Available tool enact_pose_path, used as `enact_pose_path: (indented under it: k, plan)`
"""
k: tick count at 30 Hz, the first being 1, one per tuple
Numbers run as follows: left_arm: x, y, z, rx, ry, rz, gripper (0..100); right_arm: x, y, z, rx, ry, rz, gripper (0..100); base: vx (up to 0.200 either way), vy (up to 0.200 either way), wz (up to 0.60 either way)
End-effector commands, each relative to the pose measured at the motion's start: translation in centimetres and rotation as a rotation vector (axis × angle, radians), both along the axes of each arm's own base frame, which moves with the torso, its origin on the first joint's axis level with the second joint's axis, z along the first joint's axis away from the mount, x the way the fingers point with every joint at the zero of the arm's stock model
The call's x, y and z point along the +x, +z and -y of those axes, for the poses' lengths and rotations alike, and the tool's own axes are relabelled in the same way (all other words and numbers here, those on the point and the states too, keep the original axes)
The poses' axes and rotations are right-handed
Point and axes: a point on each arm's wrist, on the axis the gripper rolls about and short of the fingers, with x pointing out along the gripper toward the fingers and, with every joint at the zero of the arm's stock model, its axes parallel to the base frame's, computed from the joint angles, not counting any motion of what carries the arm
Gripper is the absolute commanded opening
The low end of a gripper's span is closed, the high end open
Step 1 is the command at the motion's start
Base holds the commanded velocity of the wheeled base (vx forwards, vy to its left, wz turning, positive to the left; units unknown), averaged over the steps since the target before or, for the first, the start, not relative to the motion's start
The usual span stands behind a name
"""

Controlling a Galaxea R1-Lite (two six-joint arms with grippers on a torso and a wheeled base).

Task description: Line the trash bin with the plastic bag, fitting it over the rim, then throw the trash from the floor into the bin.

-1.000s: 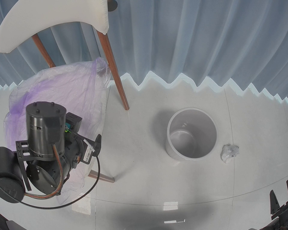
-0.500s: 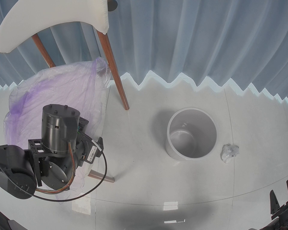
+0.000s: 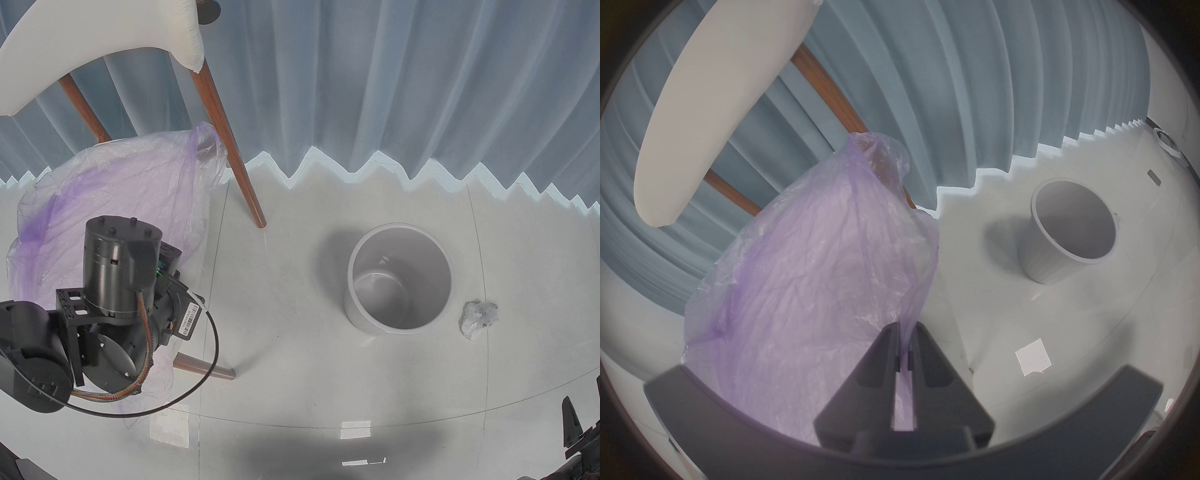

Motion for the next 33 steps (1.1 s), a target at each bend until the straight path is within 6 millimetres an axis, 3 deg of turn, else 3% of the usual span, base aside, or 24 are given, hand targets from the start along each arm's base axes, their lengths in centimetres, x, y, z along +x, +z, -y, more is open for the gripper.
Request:
enact_pose_path:
  k: [1,12,16,19,26,29,33]
  plan:
    - [-0.7,1.1,-0.6,-0.030,0.006,0.037,0,0.0,-0.5,0.0,0.000,0.000,0.000,100,0.000,0.000,0.00]
    - [-4.0,4.8,0.0,-0.234,-0.098,0.194,0,0.0,-0.5,0.0,-0.002,0.000,0.000,100,0.000,0.000,0.00]
    - [-5.3,5.8,0.9,-0.315,-0.157,0.216,0,0.0,-0.5,0.0,-0.002,0.000,0.000,100,0.000,0.000,0.00]
    - [-6.3,7.7,2.5,-0.449,-0.267,0.234,0,0.0,-0.5,0.0,-0.002,0.000,0.000,100,0.000,0.000,0.00]
    - [-5.8,8.8,4.3,-0.500,-0.403,0.221,0,0.0,-0.5,0.0,-0.002,0.000,0.000,100,0.000,0.000,0.00]
    - [-5.0,9.4,6.7,-0.522,-0.480,0.206,0,0.0,-0.5,0.0,-0.002,0.000,0.000,100,0.000,0.000,0.00]
    - [-4.0,9.3,8.5,-0.557,-0.521,0.186,0,0.0,-0.5,0.0,-0.002,0.000,0.000,100,0.000,0.000,0.00]
